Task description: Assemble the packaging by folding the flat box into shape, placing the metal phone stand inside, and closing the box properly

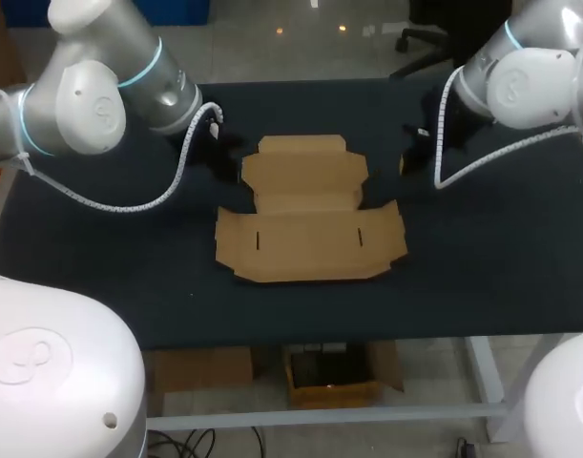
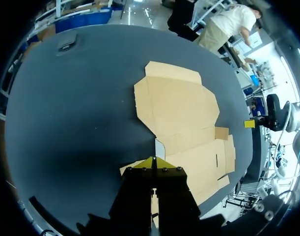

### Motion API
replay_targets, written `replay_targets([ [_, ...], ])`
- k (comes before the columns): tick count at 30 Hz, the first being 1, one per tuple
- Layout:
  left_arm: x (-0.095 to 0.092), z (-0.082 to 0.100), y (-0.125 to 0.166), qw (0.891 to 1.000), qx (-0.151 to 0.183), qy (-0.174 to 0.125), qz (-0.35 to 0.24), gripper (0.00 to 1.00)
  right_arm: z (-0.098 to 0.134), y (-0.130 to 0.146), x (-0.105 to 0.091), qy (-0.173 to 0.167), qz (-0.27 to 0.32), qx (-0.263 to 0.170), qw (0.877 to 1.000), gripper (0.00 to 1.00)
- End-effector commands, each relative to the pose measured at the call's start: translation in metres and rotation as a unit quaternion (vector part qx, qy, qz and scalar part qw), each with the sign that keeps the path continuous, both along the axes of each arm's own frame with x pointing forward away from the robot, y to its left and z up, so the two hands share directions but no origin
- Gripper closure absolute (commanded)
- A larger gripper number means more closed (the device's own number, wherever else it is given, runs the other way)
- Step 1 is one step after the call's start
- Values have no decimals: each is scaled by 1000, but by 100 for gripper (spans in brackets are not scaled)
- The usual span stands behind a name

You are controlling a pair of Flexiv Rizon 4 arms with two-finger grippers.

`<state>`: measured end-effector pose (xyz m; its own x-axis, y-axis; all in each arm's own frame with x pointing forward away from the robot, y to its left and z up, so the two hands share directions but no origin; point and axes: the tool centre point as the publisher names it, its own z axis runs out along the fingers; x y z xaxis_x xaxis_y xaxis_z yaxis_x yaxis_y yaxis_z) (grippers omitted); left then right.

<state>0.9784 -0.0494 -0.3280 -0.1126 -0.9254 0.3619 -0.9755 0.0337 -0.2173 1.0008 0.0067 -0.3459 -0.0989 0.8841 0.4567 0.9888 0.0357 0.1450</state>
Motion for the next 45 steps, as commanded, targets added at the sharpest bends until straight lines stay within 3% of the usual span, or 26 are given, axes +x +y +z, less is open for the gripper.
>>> replay_targets([
  [1, -19, 11, 10, 1000, 0, -6, 9, 100, 9, -14, -10, 0, -2, 5, 1000, 100],
  [14, -72, 30, 18, 1000, -21, -4, 12, 100, 24, -46, -38, 7, -8, 12, 1000, 100],
  [26, -126, 41, 31, 998, -28, -4, 49, 100, 28, -58, -67, 25, -16, 3, 1000, 100],
  [33, -146, 38, 34, 997, -56, 1, 47, 100, 30, -58, -89, 26, -23, -3, 999, 100],
  [45, -178, 28, 30, 997, -54, 14, 57, 100, 12, -62, -125, 23, -30, -7, 999, 100],
])
